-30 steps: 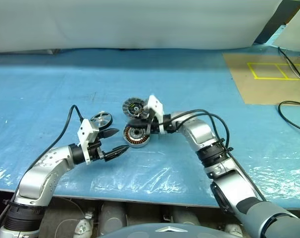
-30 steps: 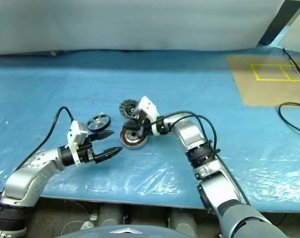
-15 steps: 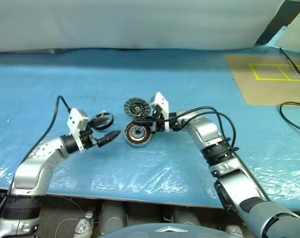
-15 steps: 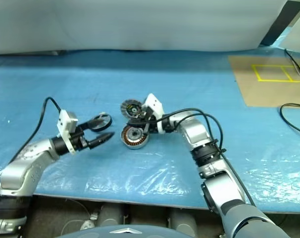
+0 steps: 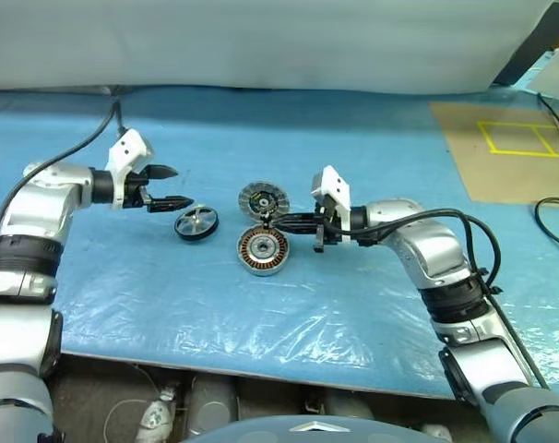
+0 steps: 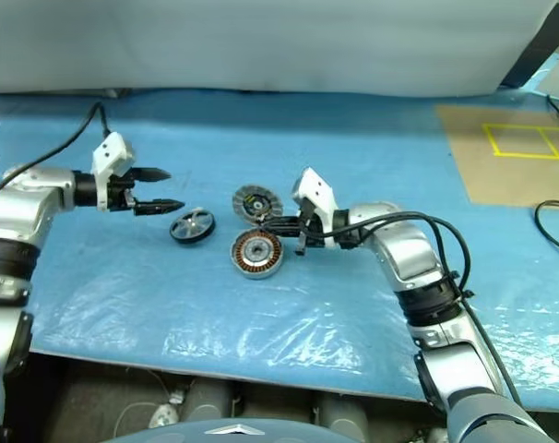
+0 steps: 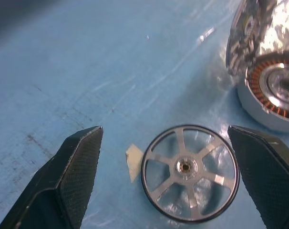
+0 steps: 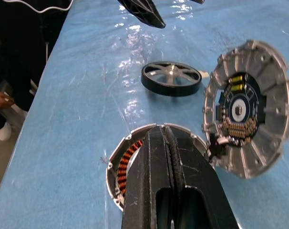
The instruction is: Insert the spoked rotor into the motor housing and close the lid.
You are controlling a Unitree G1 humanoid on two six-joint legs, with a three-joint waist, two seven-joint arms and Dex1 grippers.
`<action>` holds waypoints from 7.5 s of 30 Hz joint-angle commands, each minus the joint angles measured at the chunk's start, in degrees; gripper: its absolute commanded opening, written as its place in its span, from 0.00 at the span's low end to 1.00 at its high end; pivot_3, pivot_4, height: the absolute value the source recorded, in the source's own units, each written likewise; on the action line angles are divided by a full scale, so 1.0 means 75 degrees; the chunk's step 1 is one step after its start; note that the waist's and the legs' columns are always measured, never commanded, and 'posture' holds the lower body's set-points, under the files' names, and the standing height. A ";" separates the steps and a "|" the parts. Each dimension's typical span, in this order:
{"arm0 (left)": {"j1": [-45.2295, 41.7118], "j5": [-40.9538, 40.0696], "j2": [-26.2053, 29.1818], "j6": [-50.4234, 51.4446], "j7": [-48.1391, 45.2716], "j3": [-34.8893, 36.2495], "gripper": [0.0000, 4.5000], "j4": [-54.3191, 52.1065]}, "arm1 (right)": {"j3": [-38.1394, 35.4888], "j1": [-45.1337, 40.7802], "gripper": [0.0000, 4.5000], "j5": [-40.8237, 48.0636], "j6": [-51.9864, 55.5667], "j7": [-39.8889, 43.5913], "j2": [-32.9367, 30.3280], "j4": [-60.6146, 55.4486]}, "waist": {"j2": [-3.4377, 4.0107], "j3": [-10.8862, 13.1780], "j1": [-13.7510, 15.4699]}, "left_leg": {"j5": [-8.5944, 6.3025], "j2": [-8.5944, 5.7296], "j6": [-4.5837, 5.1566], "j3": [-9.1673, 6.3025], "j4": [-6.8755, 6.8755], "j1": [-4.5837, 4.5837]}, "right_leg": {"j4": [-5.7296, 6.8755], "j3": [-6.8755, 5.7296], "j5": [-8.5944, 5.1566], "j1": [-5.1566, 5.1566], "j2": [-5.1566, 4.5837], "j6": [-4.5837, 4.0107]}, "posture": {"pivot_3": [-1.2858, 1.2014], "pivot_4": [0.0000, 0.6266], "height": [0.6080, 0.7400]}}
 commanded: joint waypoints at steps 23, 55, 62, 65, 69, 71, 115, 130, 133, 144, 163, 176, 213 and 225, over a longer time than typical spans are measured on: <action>-0.2408 0.3104 -0.1268 -0.5259 -0.1215 -0.1086 0.48 0.4800 | -0.0488 0.1256 0.00 0.0565 0.0951 -0.1481 -0.0679 -0.1672 | -0.0004 0.0002 0.0131 | -0.0011 -0.0001 -0.0019 -0.0032 0.0007 -0.0025 | -0.0002 -0.0029 0.0011 -0.0002 -0.0001 0.0019 | 0.52 0.24 1.00; -0.1535 0.3743 -0.1529 -0.5736 -0.0812 -0.1043 0.33 0.4943 | -0.0385 0.1202 0.00 0.0488 0.0965 -0.1953 -0.0861 -0.1609 | 0.0006 -0.0004 0.0121 | -0.0011 -0.0003 -0.0020 -0.0088 0.0013 0.0027 | 0.0002 -0.0026 0.0013 0.0053 -0.0005 0.0022 | 0.52 0.24 1.00; -0.1104 0.2518 -0.1652 -0.4512 -0.1091 0.0133 0.33 0.4649 | -0.0399 0.1117 0.00 0.0514 0.0908 -0.1903 -0.0791 -0.1461 | 0.0020 -0.0011 0.0141 | -0.0012 -0.0009 -0.0020 -0.0077 0.0000 0.0091 | -0.0005 -0.0016 -0.0004 0.0104 -0.0013 -0.0005 | 0.52 0.24 1.00; -0.0893 0.1518 -0.1612 -0.3367 -0.1459 0.0984 0.33 0.4114 | -0.0371 0.1094 0.00 0.0454 0.0826 -0.1898 -0.0781 -0.1321 | 0.0020 -0.0011 0.0175 | -0.0011 -0.0011 -0.0019 -0.0073 0.0000 0.0087 | -0.0004 -0.0016 -0.0008 0.0103 -0.0016 -0.0013 | 0.52 0.24 1.00; 0.0112 0.0573 -0.1370 -0.2025 -0.1883 0.1450 0.33 0.2081 | -0.0359 0.1067 0.00 0.0465 0.0762 -0.1841 -0.0777 -0.1242 | 0.0011 -0.0006 0.0179 | -0.0011 -0.0005 -0.0019 -0.0063 0.0000 0.0066 | -0.0007 -0.0018 -0.0009 0.0085 -0.0016 -0.0015 | 0.52 0.24 1.00; 0.0639 0.0050 -0.1396 -0.1063 -0.1749 0.1638 0.33 0.0732 | -0.0331 0.0988 0.00 0.0439 0.0708 -0.1816 -0.0757 -0.1125 | 0.0009 -0.0005 0.0160 | -0.0011 -0.0002 -0.0019 -0.0063 -0.0004 0.0042 | -0.0007 -0.0019 -0.0009 0.0061 -0.0015 -0.0015 | 0.52 0.24 1.00; 0.0085 0.0359 -0.2351 -0.1341 -0.1975 -0.0823 0.38 -0.0453 | -0.0588 0.1487 0.00 0.0472 0.0770 -0.2512 -0.0667 -0.1481 | 0.0008 -0.0004 0.0098 | -0.0008 0.0000 -0.0014 -0.0025 0.0014 -0.0022 | -0.0001 -0.0025 0.0013 0.0001 -0.0004 0.0018 | 0.52 0.24 1.00; -0.0013 -0.0030 -0.2288 -0.0904 -0.1916 -0.0395 0.61 -0.0772 | -0.0602 0.1511 0.00 0.0509 0.0759 -0.2534 -0.0593 -0.1405 | 0.0008 -0.0004 0.0107 | -0.0008 0.0000 -0.0014 -0.0025 0.0014 -0.0024 | -0.0002 -0.0026 0.0012 0.0001 -0.0004 0.0018 | 0.52 0.24 1.00; 0.0212 -0.0528 -0.2130 -0.0077 -0.1845 -0.0075 0.61 -0.1529 | -0.0798 0.1408 0.00 0.0936 0.0911 -0.2320 -0.0518 -0.1623 | 0.0008 -0.0003 0.0100 | -0.0009 0.0001 -0.0015 -0.0025 0.0014 -0.0024 | -0.0002 -0.0026 0.0012 0.0001 -0.0005 0.0017 | 0.52 0.24 1.00; 0.2285 -0.1197 -0.1256 0.1186 -0.0626 0.0709 0.61 -0.3998 | 0.0200 -0.0781 0.00 0.1371 0.0898 -0.0202 -0.1641 -0.1791 | 0.0021 0.0000 0.0092 | -0.0009 0.0005 -0.0016 -0.0018 0.0010 -0.0016 | 0.0001 -0.0024 0.0008 0.0000 -0.0002 0.0011 | 0.52 0.24 1.00; 0.4059 -0.1676 -0.1668 0.1428 0.1431 0.1034 0.62 -0.5493 | 0.3319 -0.4459 0.79 -0.2622 -0.5162 0.3273 -0.0795 0.2789 | 0.0016 0.0002 -0.0092 | 0.0003 0.0011 0.0012 -0.0022 0.0062 -0.0039 | 0.0040 -0.0025 -0.0007 -0.0011 -0.0002 -0.0016 | 0.52 0.24 1.00; 0.4876 -0.1690 -0.1406 0.1175 0.1822 0.1176 0.62 -0.5921 | 0.3544 -0.5824 0.87 -0.4049 -0.7629 0.3224 0.1310 0.6862 | 0.0010 0.0006 -0.0305 | -0.0009 0.0018 0.0040 -0.0023 0.0112 -0.0044 | 0.0123 -0.0020 -0.0029 -0.0036 -0.0004 -0.0052 | 0.52 0.24 1.00; 0.5014 -0.1833 -0.1463 0.0946 0.2009 0.1230 0.62 -0.5836 | 0.2831 -0.5631 0.20 -0.3953 -0.7352 0.4339 0.1658 0.6538 | 0.0010 0.0006 -0.0330 | -0.0013 0.0026 0.0053 -0.0023 0.0112 -0.0051 | 0.0128 -0.0025 -0.0034 -0.0045 -0.0002 -0.0062 | 0.52 0.24 1.00; 0.5082 -0.1807 -0.1303 0.0965 0.1989 0.1298 0.62 -0.5797 | 0.3137 -0.4796 0.20 -0.4524 -0.7341 0.3517 0.1387 0.5521 | 0.0010 0.0006 -0.0314 | -0.0013 0.0024 0.0051 -0.0023 0.0112 -0.0049 | 0.0127 -0.0024 -0.0034 -0.0045 -0.0002 -0.0062 | 0.52 0.24 1.00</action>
